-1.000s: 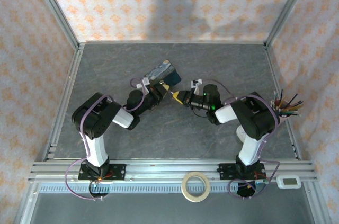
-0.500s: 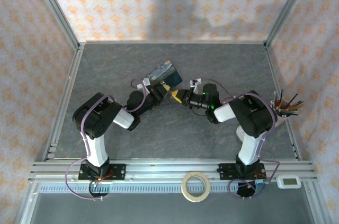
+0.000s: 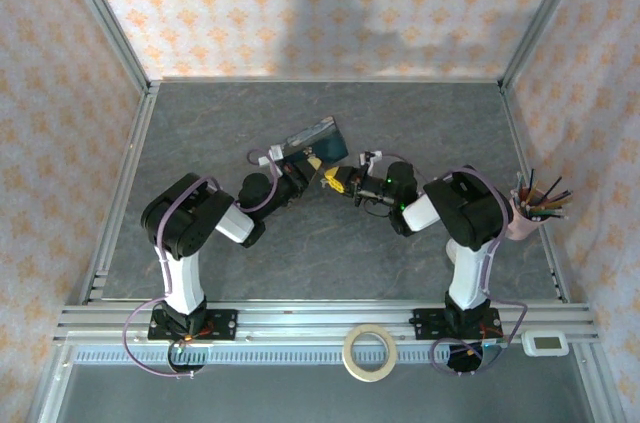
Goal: Unlock the padlock with the key
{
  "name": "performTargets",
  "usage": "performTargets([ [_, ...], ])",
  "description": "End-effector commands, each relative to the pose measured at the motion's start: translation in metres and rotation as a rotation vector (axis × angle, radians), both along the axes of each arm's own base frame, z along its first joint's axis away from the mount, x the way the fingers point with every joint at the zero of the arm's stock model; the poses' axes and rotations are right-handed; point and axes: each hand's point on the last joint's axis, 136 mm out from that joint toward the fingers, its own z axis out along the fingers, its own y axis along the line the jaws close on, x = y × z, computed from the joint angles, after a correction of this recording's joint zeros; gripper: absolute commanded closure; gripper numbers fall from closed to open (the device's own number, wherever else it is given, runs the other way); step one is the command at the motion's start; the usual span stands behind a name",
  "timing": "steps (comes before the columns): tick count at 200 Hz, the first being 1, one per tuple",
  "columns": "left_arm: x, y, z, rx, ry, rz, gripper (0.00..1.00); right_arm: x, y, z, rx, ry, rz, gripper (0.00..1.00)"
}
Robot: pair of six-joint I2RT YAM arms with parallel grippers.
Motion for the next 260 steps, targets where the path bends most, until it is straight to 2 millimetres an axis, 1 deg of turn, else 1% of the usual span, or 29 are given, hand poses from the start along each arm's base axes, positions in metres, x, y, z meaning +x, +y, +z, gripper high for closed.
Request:
performTargets([
  [1,-0.049,-0.035,0.056,-0.115,-0.292,-0.256,1.00,-0.002,-0.001,0.054,0.226,0.025,0.020,1.00],
  [20,-0.053,-0.042,0.052,-0.087,-0.320,-0.288,1.00,-0.007,-0.006,0.082,0.393,0.080,0.051,1.00],
  [29,-0.054,-0.042,0.051,-0.073,-0.334,-0.284,1.00,-0.007,-0.006,0.081,0.428,0.163,0.065,1.00],
  [48,-0.055,-0.043,0.053,-0.062,-0.358,-0.293,1.00,-0.006,-0.008,0.091,0.476,0.211,0.047,1.00],
  [75,-0.057,-0.046,0.052,-0.051,-0.373,-0.310,1.00,0.000,-0.011,0.105,0.533,0.224,0.016,1.00],
  [91,-0.055,-0.046,0.051,-0.052,-0.367,-0.304,1.00,0.001,-0.010,0.106,0.540,0.218,0.009,1.00],
  [103,-0.055,-0.045,0.050,-0.053,-0.362,-0.297,1.00,0.002,-0.008,0.098,0.536,0.240,0.000,1.00],
  [127,-0.051,-0.039,0.050,-0.055,-0.350,-0.256,1.00,0.002,-0.009,0.075,0.514,0.287,-0.045,1.00],
  [148,-0.047,-0.032,0.047,-0.064,-0.318,-0.211,1.00,0.002,-0.011,0.062,0.469,0.255,-0.073,1.00],
  [167,-0.040,-0.024,0.038,-0.076,-0.266,-0.160,1.00,0.001,-0.011,0.051,0.418,0.204,-0.091,1.00],
  [173,-0.039,-0.022,0.036,-0.078,-0.256,-0.148,1.00,0.001,-0.011,0.046,0.406,0.210,-0.096,0.96],
  [179,-0.037,-0.019,0.034,-0.079,-0.243,-0.132,1.00,0.000,-0.012,0.042,0.379,0.177,-0.107,0.91],
  [188,-0.035,-0.016,0.029,-0.078,-0.223,-0.115,1.00,0.000,-0.012,0.033,0.339,0.174,-0.119,0.85],
  [212,-0.030,-0.010,0.019,-0.067,-0.174,-0.075,1.00,-0.004,-0.017,0.012,0.235,0.154,-0.155,0.72],
  [232,-0.028,-0.005,0.011,-0.063,-0.133,-0.042,1.00,-0.010,-0.024,-0.005,0.136,0.150,-0.177,0.67],
  [260,-0.025,0.004,-0.005,-0.030,-0.072,0.014,1.00,-0.019,-0.034,-0.045,-0.105,0.162,-0.194,0.63],
])
